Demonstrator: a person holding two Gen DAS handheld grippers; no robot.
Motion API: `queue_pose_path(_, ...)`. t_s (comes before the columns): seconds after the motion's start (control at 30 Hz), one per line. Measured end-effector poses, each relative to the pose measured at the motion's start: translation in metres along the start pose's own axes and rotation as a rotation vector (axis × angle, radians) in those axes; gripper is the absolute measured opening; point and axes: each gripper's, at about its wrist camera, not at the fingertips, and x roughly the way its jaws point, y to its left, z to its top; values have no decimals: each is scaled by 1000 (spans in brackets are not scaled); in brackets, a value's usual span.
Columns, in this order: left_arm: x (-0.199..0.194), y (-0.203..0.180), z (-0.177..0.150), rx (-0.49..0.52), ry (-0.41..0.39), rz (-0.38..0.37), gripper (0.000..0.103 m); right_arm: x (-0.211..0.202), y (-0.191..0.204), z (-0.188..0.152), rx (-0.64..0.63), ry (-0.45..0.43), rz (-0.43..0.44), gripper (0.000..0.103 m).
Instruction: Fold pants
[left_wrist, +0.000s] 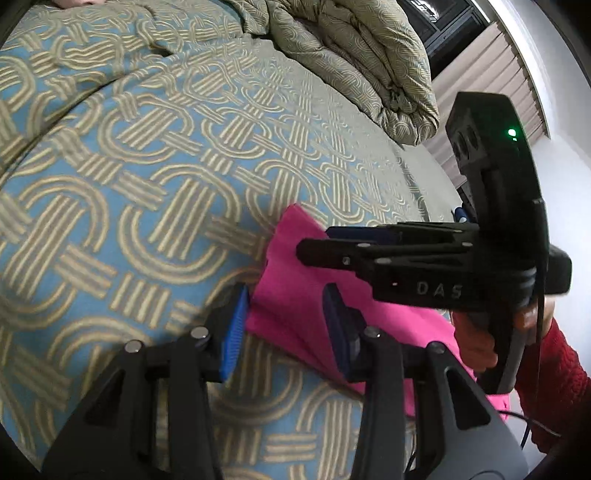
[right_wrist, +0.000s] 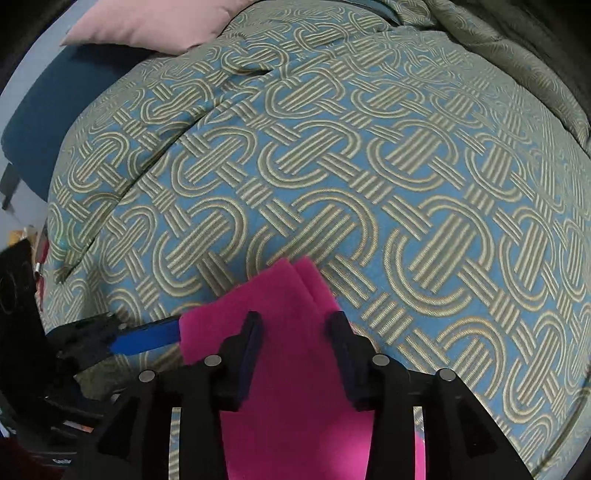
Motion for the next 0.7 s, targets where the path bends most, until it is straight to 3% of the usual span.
queue_pose_path(0.03, -1, -3, 3, 10, -11, -2, 18, -1, -1, 1, 5, -15, -10, 3)
queue_pose_path(0.07, -2, -6, 6, 20, -20, 3, 6, -1, -2, 3, 17, -14, -9, 3)
queue_pose_path(0.17, -16, -14, 14, 48, -79, 36, 6, -4, -11, 10, 71, -42, -29, 2)
queue_pose_path(0.27, -33, -4, 18, 37, -129, 139, 6, -8, -27, 16, 134, -81, -103, 4)
queue_pose_path(0.33, -37, 13, 17, -6, -101, 156, 6, -9, -33, 17, 152, -88, -45, 7)
queue_pose_path(0.37, -38, 22, 14, -33, -79, 157, 6, -7, -33, 16, 144, -53, -12, 14)
queue_pose_path(0.47, -36, 35, 4, -80, -25, 118, 15, -4, -28, 8, 84, 4, -29, 27)
queue_pose_path(0.53, -28, 32, -2, -68, 15, 89, 39, -3, -24, 1, 56, 4, -36, 33)
queue_pose_path(0.6, -19, 20, -6, -26, 34, 86, 41, -3, -25, -5, 62, 3, -26, 41)
queue_pose_path(0.7, -9, -2, -7, 58, 46, 121, 49, -11, -25, -12, 83, -35, -61, 41)
